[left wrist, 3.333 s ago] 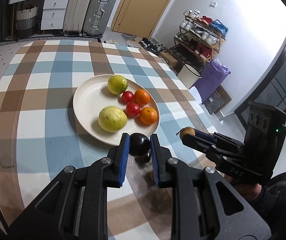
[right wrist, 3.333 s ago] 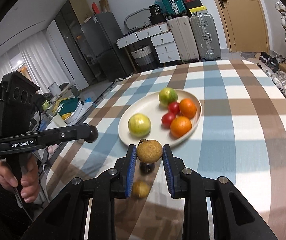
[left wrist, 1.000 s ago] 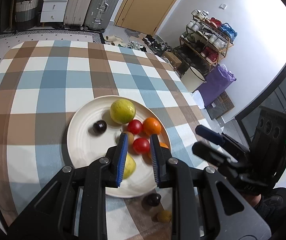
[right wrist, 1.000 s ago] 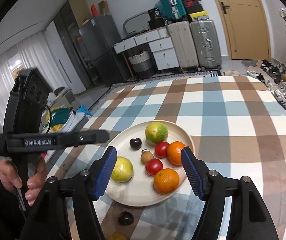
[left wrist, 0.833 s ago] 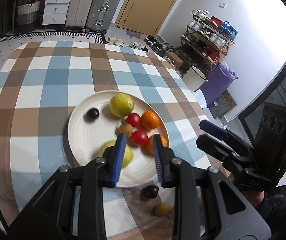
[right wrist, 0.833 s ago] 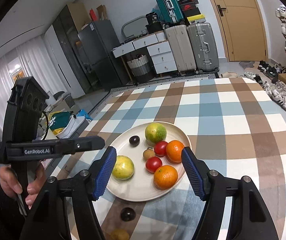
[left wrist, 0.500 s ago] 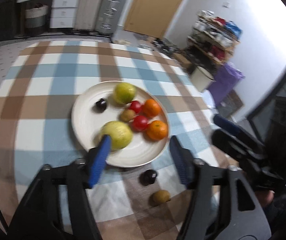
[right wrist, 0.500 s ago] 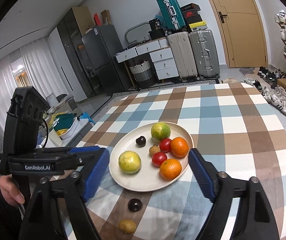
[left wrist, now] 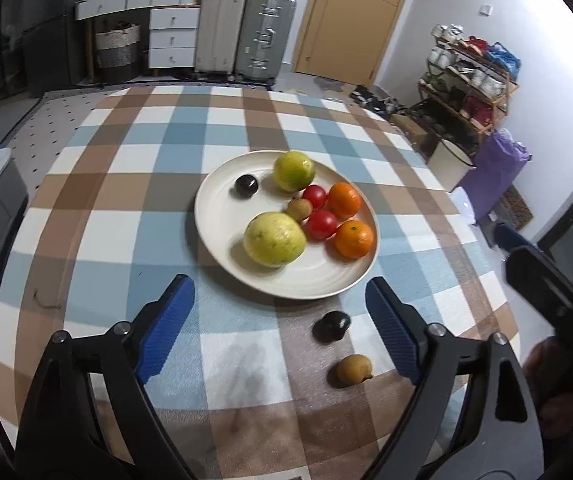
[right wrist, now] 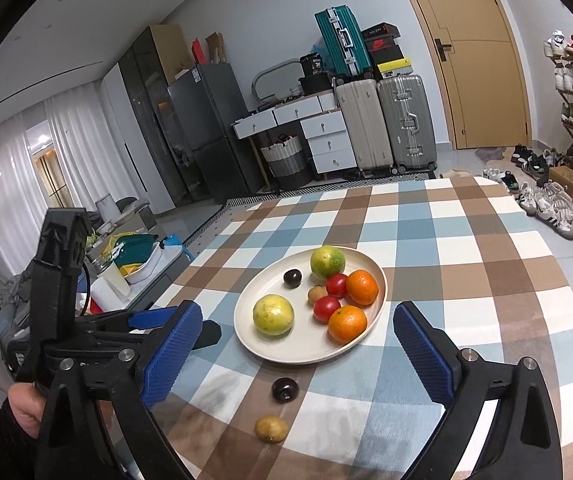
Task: Organize fruits
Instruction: 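Move both open grippers toward the two loose fruits on the cloth, then grasp the small yellow-brown fruit with the left gripper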
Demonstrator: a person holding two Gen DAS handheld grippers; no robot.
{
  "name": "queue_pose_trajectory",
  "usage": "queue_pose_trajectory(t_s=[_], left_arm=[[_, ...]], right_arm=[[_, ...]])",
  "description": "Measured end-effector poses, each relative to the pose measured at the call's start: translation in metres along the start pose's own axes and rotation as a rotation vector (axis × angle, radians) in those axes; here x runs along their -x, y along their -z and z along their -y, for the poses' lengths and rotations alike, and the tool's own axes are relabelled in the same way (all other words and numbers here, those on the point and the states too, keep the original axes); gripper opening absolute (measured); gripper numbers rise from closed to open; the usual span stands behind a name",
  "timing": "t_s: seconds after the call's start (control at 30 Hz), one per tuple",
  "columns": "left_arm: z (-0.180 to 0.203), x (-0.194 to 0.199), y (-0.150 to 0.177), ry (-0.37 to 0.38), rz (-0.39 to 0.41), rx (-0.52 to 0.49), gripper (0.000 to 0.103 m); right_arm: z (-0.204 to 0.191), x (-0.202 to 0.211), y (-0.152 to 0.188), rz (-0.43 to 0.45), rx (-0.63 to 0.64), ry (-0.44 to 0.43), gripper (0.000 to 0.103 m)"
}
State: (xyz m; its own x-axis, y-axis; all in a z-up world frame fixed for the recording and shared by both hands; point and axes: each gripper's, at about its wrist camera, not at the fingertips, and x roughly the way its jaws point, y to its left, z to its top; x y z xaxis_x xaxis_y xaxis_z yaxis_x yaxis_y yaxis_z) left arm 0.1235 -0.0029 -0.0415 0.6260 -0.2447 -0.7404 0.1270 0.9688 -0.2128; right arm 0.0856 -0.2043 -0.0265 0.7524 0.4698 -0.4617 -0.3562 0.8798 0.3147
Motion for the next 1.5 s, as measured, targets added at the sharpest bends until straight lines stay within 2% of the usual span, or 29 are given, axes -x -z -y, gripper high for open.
queue_pose_trajectory(t_s=[0.13,0.3,0.47,0.8,1.13,1.17,1.23,1.3,1.37,1.5], left_arm=[[0.002,-0.001,0.009,-0.017,-0.015,-0.001,0.088],[0.008,-0.004,0.021,-0.03,-0.034,-0.01,0.097],[0.019,-0.008,0.031,-0.03,-0.04,-0.026,0.101],[0.042,-0.041,0.051,-0.02,-0.146,-0.072,0.101],[0.062,-0.063,0.062,-0.042,-0.204,-0.152,0.101],[0.062,-0.063,0.063,-0.039,-0.205,-0.154,0.098],[0.063,-0.064,0.065,-0.021,-0.209,-0.157,0.085],[0.064,-0.064,0.066,0.025,-0.237,-0.158,0.044],[0.061,-0.064,0.067,0.09,-0.263,-0.148,0.026],[0.058,-0.058,0.07,0.135,-0.253,-0.154,0.026]], right_arm=[[-0.004,0.008,0.003,0.004,0.006,-0.004,0.1],[-0.005,0.017,0.007,0.015,0.006,-0.008,0.1],[-0.006,0.022,0.014,0.017,0.007,-0.007,0.1],[0.007,0.025,0.027,-0.004,-0.015,-0.002,0.1],[0.02,0.026,0.035,-0.021,-0.047,0.004,0.1],[0.021,0.026,0.036,-0.023,-0.052,0.004,0.1],[0.024,0.026,0.037,-0.025,-0.059,0.003,0.1],[0.026,0.026,0.038,-0.027,-0.064,0.004,0.1],[0.027,0.026,0.039,-0.032,-0.067,0.004,0.1],[0.029,0.025,0.042,-0.041,-0.077,0.007,0.1]])
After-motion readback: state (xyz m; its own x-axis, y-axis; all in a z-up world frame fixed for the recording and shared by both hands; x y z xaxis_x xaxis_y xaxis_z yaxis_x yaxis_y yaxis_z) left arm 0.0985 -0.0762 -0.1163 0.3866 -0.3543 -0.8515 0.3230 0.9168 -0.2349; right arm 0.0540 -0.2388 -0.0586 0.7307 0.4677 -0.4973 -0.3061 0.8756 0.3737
